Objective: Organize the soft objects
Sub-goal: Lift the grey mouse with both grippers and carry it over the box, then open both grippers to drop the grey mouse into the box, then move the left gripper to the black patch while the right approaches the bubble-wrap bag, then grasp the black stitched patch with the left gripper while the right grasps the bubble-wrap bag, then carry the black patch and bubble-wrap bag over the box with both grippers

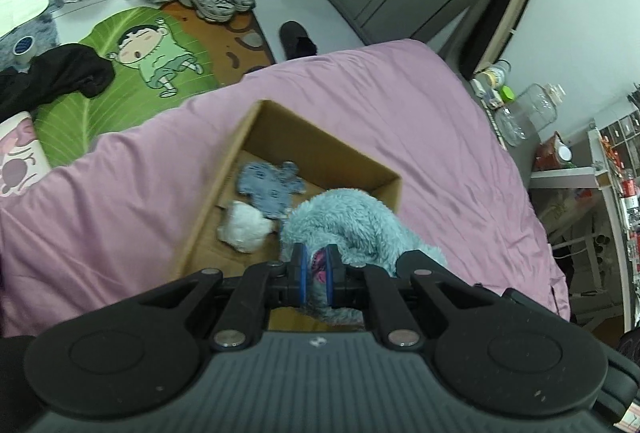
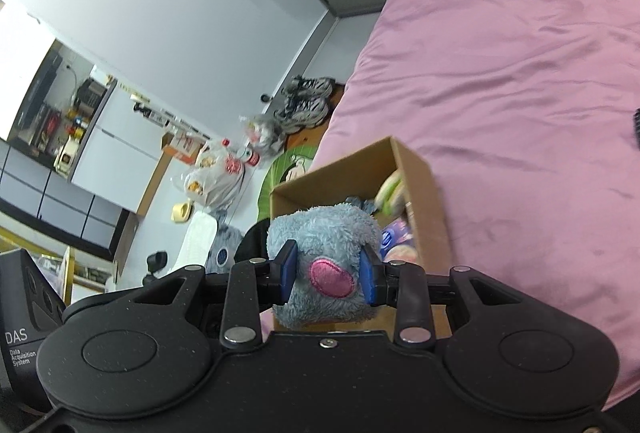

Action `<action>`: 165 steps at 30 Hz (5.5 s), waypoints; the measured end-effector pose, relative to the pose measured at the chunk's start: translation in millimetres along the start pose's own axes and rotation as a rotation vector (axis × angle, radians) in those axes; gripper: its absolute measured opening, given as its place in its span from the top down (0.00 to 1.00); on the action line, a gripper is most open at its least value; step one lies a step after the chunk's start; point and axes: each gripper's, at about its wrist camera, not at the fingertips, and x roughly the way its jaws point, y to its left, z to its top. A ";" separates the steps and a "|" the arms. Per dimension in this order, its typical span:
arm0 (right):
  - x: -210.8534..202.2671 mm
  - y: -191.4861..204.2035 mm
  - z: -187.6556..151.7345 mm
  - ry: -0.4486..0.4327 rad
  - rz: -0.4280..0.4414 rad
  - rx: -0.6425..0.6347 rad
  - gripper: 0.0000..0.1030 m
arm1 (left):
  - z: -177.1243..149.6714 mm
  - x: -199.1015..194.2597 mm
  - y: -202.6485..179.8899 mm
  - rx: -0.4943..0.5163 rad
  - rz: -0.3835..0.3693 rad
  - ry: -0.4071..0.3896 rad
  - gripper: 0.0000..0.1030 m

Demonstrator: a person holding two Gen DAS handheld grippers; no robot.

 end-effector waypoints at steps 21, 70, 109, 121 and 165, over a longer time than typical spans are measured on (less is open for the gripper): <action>11.9 -2.9 -21.3 0.109 -0.049 0.032 0.45 | 0.2 -9.7 15.7 0.018 0.055 -0.001 0.87; -157.9 -234.5 43.7 -0.246 -0.312 0.152 0.00 | -79.0 58.0 -217.5 0.547 0.096 0.015 0.06; -94.0 -335.0 91.1 -0.106 -0.352 0.142 0.37 | -118.2 227.2 -290.2 0.538 0.041 0.284 0.47; -82.8 -326.5 97.7 -0.067 -0.394 0.105 0.68 | -109.4 225.5 -283.9 0.506 0.032 0.288 0.70; -111.9 -105.3 23.0 -0.192 -0.279 -0.115 0.70 | -56.8 19.3 -109.5 0.300 -0.007 -0.010 0.69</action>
